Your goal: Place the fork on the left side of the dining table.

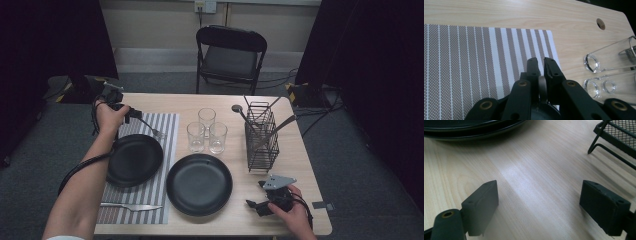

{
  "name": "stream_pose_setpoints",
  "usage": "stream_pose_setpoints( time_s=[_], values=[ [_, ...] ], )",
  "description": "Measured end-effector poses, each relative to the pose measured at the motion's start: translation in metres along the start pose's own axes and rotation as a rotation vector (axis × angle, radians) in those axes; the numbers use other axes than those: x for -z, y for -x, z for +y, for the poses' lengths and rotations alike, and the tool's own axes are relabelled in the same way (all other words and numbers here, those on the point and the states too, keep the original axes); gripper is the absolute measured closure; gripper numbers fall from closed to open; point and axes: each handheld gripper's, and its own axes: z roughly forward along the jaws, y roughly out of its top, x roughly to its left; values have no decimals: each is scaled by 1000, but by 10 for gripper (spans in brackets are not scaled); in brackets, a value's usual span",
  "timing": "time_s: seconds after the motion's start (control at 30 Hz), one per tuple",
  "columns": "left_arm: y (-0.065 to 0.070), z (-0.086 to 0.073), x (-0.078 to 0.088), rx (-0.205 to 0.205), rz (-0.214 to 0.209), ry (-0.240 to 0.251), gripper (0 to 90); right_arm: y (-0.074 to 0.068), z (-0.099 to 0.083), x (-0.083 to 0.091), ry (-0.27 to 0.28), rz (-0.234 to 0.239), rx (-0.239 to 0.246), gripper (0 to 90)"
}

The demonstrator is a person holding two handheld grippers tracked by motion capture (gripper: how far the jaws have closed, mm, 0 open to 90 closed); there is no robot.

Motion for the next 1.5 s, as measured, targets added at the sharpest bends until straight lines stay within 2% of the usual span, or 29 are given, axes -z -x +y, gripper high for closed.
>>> stream_pose_setpoints(
  time_s=[0.2,0.23,0.3,0.37,0.43,0.6,0.93,1.0,1.5],
  values=[
    [-4,0,0,3,-1,-7,825,0,0,0,0,0,0,146],
    [-5,-1,-1,23,4,-4,822,0,0,0,-1,0,-1,146],
    [-6,-1,-1,19,0,-7,819,0,0,0,-1,0,-1,146],
    [-8,-1,-2,32,12,-5,814,0,0,0,-1,0,-1,146],
    [-9,-1,-2,27,23,-7,806,0,0,0,0,0,-1,146],
    [-14,-3,-3,52,26,-7,793,0,0,0,0,0,1,146],
    [-23,-6,-4,62,35,-17,764,0,0,0,0,0,1,146],
    [-23,-6,-4,75,44,-10,763,0,0,0,-1,0,-1,146],
    [-34,-7,-6,99,34,-12,744,0,0,0,-1,0,-1,146]
  ],
)
